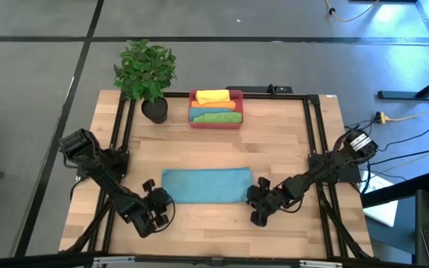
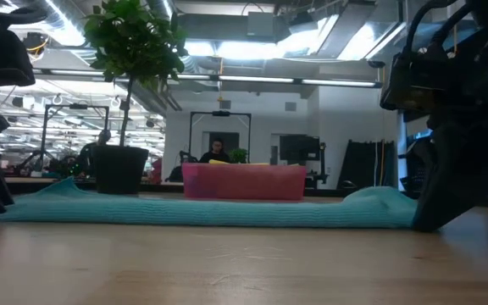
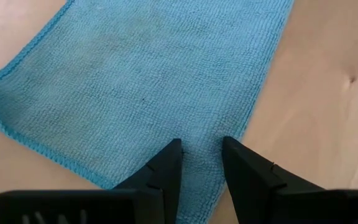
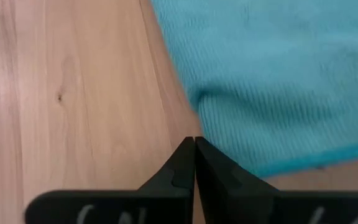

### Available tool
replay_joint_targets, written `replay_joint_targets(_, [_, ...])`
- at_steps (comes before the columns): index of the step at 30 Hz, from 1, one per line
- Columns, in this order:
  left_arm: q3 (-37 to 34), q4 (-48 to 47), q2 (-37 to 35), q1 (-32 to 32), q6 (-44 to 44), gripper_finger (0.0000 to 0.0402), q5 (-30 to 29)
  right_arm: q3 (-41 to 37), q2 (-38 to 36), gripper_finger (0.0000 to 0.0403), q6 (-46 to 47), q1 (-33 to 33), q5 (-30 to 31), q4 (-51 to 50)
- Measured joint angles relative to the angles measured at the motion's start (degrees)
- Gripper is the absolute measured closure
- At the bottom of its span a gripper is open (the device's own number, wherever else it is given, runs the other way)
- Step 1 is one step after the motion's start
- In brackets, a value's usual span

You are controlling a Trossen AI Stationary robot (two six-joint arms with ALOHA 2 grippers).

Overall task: Roll microfiber towels into tight, uniform cylinder then place into a basket
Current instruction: Fold the blue towel

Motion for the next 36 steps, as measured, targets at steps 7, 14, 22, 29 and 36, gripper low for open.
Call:
replay_joint_targets(7, [0.0, -2.2, 0.0, -1.1, -0.2, 0.0292, 0.3, 1.2, -1.5, 0.0386, 0.2, 0.0, -2.0, -4.1])
replay_joint_targets(14, [-0.1, -2.4, 0.0, -1.5, -0.4, 0.0292, -0.2, 7.5, -2.2, 0.0386, -0.6, 0.2, -2.2, -15.2])
replay_joint_targets(22, [-0.2, -2.2, 0.0, -1.6, -1.0, 0.0292, -0.4, 11.8, -2.5, 0.0388, -5.8, 0.5, 7.4, -8.1])
replay_joint_targets(29, [-0.2, -1.7, 0.0, -1.7, -1.1, 0.0292, -0.6, 8.3, -0.1, 0.0396, -1.3, -0.5, 7.9, -8.2])
replay_joint_targets(36, [-0.2, -1.8, 0.1, -2.0, -1.1, 0.0292, -0.7, 7.6, 1.7, 0.0399, 1.8, -0.5, 4.8, -13.7])
